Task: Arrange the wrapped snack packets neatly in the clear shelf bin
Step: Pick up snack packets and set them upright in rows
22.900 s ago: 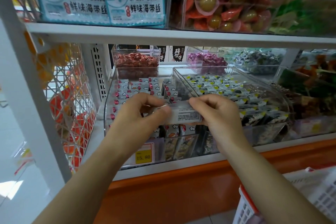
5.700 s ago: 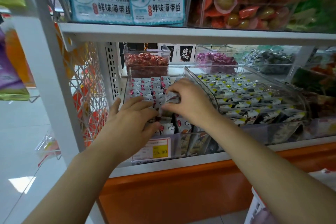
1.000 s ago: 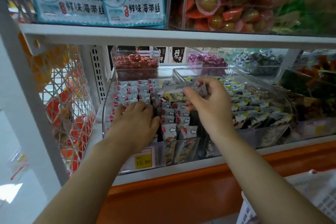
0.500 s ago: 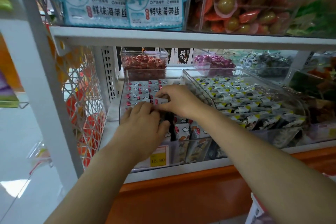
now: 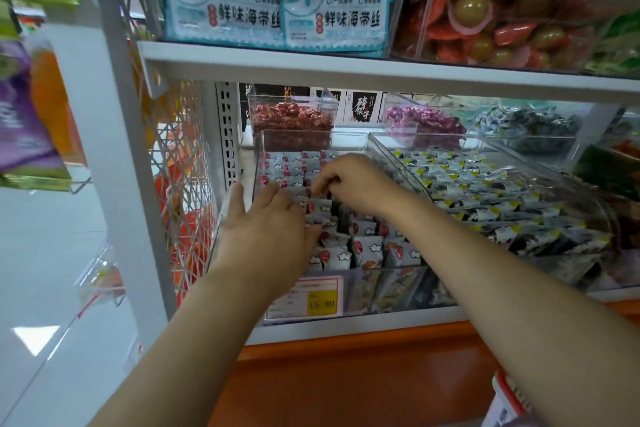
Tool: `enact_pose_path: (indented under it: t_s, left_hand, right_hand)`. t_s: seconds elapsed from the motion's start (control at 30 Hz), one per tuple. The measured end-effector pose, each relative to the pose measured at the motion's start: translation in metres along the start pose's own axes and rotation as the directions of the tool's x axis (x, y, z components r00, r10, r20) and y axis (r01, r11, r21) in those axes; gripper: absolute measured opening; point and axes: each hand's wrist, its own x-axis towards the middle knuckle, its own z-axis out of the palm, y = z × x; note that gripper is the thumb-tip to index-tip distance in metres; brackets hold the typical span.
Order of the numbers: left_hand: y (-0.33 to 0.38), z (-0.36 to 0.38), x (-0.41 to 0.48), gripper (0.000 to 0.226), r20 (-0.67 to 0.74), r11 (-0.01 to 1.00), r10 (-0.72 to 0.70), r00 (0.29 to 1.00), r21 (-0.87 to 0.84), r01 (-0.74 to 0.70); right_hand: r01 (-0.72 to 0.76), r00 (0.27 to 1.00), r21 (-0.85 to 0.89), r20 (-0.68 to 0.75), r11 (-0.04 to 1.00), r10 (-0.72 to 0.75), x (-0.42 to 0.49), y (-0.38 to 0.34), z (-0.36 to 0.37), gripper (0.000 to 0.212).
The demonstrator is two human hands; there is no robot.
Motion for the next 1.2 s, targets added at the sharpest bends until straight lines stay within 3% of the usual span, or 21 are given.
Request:
enact_pose_path:
  t_s: [0.13, 0.27, 0.33, 0.43, 0.53, 0.7, 0.77, 0.93, 1.07, 1.2]
  left_hand:
    - [0.001, -0.001, -0.002, 0.054, 0.005, 1.000, 0.000, 1.000, -0.018, 0.000]
    - [0.003, -0.003, 0.000, 0.054, 0.012, 1.000, -0.005, 1.000, -0.031, 0.005]
    - [0.003, -0.003, 0.000, 0.054, 0.019, 0.999, -0.007, 1.000, -0.039, 0.008]
    - [0.003, -0.004, -0.001, 0.052, -0.006, 0.996, -0.016, 1.000, -0.091, 0.015]
    - [0.002, -0.007, -0.002, 0.046, -0.070, 0.977, -0.048, 0.996, -0.211, 0.032]
    - [0.007, -0.015, -0.006, 0.038, -0.352, 0.914, -0.092, 0.931, -0.401, -0.062]
    - [0.013, -0.019, -0.008, 0.041, -0.361, 0.813, -0.172, 0.917, -0.577, -0.074]
    - [0.030, -0.020, -0.014, 0.039, -0.062, 0.394, -0.217, 0.974, -0.919, 0.030]
    - [0.030, -0.022, -0.013, 0.020, 0.078, 0.081, -0.277, 0.958, -0.991, 0.104]
    - [0.031, -0.024, -0.010, 0.026, 0.250, -0.340, -0.288, 0.924, -0.929, 0.145]
  right_hand:
    - [0.028, 0.994, -0.038, -0.106, 0.999, -0.032, 0.012, 0.003, 0.003, 0.023]
    - [0.040, 0.999, -0.268, 0.033, 0.963, -0.032, 0.022, 0.008, 0.010, 0.011]
    - [0.041, 0.999, -0.276, 0.037, 0.960, -0.032, 0.023, 0.007, 0.009, 0.006]
    - [0.025, 0.999, -0.064, -0.037, 0.998, -0.027, 0.017, 0.002, -0.007, 0.004]
    - [-0.013, 0.974, 0.129, -0.221, 0.992, 0.041, -0.002, -0.001, -0.027, 0.009]
    - [0.091, 0.780, 0.395, -0.599, 0.914, 0.181, -0.063, -0.003, -0.033, 0.013]
    - [0.110, 0.741, 0.543, -0.603, 0.832, 0.296, -0.086, -0.003, -0.031, 0.013]
    - [0.109, 0.787, 0.866, -0.375, 0.488, 0.490, -0.117, -0.002, -0.025, 0.013]
    - [0.144, 0.829, 0.949, -0.270, 0.279, 0.490, -0.125, -0.006, -0.019, 0.011]
    - [0.129, 0.889, 0.991, -0.131, 0.036, 0.439, -0.129, -0.005, -0.022, 0.010]
